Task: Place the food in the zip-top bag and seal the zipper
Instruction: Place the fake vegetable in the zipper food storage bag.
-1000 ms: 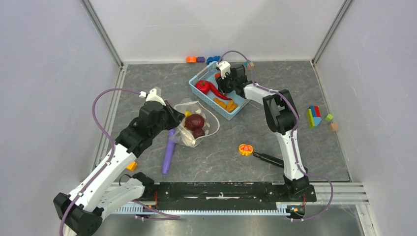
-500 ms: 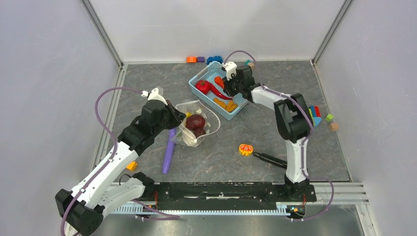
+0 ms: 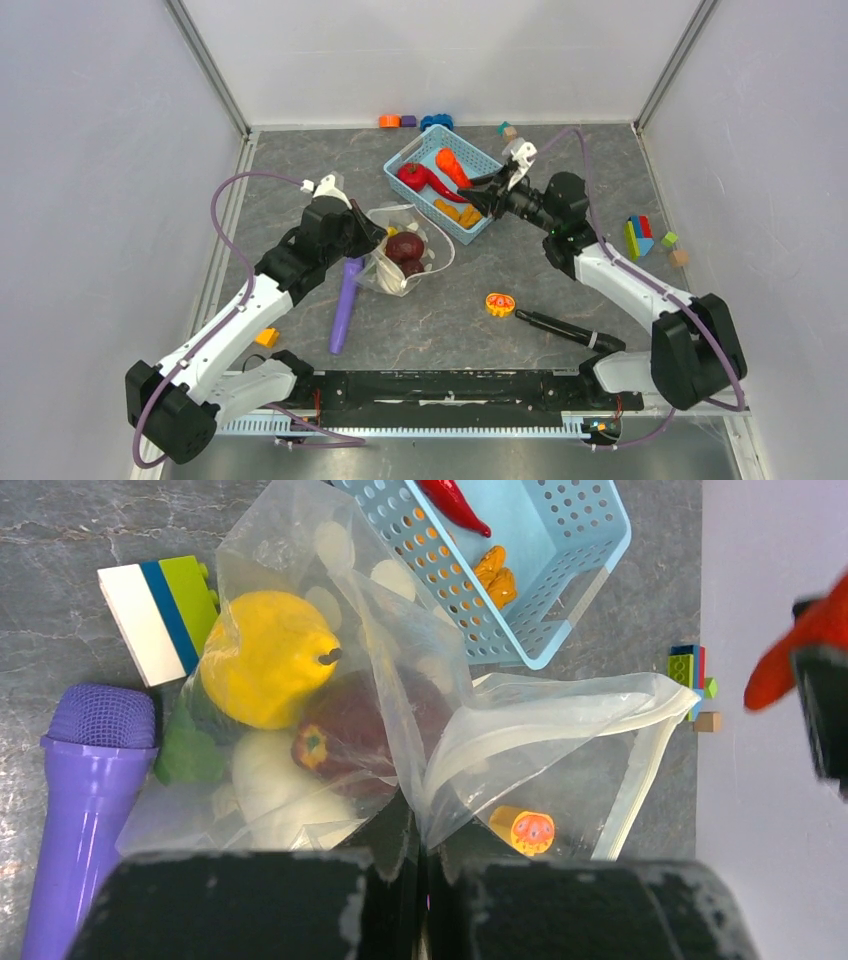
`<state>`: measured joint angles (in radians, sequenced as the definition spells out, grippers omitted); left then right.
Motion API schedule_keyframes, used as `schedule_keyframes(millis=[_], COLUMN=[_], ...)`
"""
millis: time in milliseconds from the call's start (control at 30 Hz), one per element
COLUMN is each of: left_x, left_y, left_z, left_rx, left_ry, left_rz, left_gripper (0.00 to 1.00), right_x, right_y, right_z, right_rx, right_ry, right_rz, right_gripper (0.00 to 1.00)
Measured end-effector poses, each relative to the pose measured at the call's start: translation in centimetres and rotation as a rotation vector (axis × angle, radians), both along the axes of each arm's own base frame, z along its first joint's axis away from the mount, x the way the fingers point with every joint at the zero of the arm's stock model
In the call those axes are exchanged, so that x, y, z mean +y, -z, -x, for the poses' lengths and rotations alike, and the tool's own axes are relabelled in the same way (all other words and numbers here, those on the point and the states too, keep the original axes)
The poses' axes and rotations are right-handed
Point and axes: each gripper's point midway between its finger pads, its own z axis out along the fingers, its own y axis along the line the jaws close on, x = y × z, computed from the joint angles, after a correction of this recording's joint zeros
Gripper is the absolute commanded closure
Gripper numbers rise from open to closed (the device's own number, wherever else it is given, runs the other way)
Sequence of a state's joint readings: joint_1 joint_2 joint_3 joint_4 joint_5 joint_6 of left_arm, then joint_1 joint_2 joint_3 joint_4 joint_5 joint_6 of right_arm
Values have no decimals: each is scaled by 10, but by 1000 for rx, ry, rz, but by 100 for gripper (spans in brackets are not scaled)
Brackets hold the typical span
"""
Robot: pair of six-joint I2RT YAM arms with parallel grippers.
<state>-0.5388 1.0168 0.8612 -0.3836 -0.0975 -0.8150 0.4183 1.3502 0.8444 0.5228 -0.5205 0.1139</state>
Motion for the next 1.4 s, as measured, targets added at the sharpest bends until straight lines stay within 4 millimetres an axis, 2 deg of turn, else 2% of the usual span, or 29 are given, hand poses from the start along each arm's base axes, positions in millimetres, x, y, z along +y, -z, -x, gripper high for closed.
schedule_keyframes(millis=[133,267,433,533,667,833,1167,1400], left_x=[-2,-3,-6,-10,-14,-15,-15,-16], left_y=[-2,-4,-7,-4,-1,-1,-2,1], left_z=[-2,-4,-6,-6,-5,-5,-6,-7], left_rx=[-11,-18,-25,-11,5,6,3,12], left_ry=[2,1,2,15,32,30,31,30], left_rz=[9,18,33,41,49,57,59,54], left_gripper=[98,98,98,98,98,98,98,98], right_x=[20,51,79,88,95,94,89,81], right_y=[-4,-12,-9,2,31,58,66,57], right_z=[45,85,114,109,94,82,76,74], right_rx=[-37,-85,-122,-105,-46,-5,-2,16], right_ry=[-150,-290,-385,-383,-331,-270,-218,-171], right_rz=[-58,-60,-45,-48,-8,59,96,94], right_gripper=[84,81,78,73,66,45,27,15])
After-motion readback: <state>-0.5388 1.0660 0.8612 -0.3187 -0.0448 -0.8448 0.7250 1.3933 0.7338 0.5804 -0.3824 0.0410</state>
